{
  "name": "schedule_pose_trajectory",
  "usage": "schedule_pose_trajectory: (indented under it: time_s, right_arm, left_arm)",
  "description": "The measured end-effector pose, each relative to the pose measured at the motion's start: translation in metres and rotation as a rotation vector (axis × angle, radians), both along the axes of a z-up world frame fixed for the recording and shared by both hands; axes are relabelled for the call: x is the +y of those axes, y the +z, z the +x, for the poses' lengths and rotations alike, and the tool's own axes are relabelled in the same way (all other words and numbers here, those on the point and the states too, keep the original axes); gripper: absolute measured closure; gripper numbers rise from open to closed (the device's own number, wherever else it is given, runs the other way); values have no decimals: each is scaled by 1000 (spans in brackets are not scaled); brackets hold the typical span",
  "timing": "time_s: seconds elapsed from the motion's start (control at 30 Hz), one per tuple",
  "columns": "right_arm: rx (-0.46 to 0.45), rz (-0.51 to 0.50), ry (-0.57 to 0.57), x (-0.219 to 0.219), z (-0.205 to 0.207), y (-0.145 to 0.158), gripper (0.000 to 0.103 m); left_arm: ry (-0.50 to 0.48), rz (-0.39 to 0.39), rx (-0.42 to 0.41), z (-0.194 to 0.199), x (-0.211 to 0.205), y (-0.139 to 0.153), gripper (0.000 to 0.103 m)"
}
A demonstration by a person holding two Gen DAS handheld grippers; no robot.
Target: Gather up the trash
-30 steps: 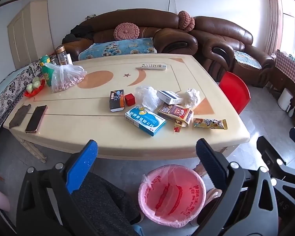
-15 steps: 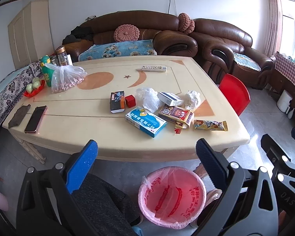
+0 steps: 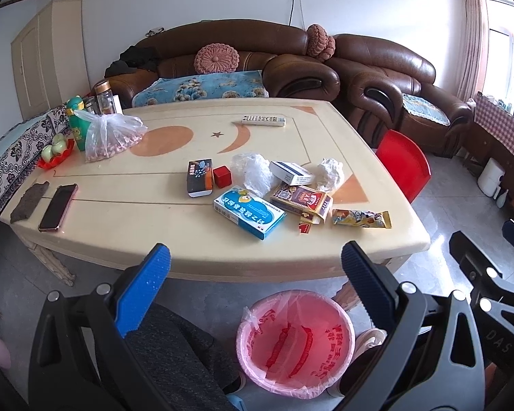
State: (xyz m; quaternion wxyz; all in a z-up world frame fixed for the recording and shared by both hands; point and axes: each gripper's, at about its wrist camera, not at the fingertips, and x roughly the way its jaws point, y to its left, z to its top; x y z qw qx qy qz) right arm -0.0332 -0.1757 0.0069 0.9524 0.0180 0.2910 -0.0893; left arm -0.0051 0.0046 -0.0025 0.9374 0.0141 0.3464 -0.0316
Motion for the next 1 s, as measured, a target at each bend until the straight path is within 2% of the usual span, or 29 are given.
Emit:
schedule_pose_trajectory:
  time_s: [1.0]
  right_arm:
    - [-1,1,7,3,-1,1,6]
  left_arm:
    - [23,15,3,3,4,1,5]
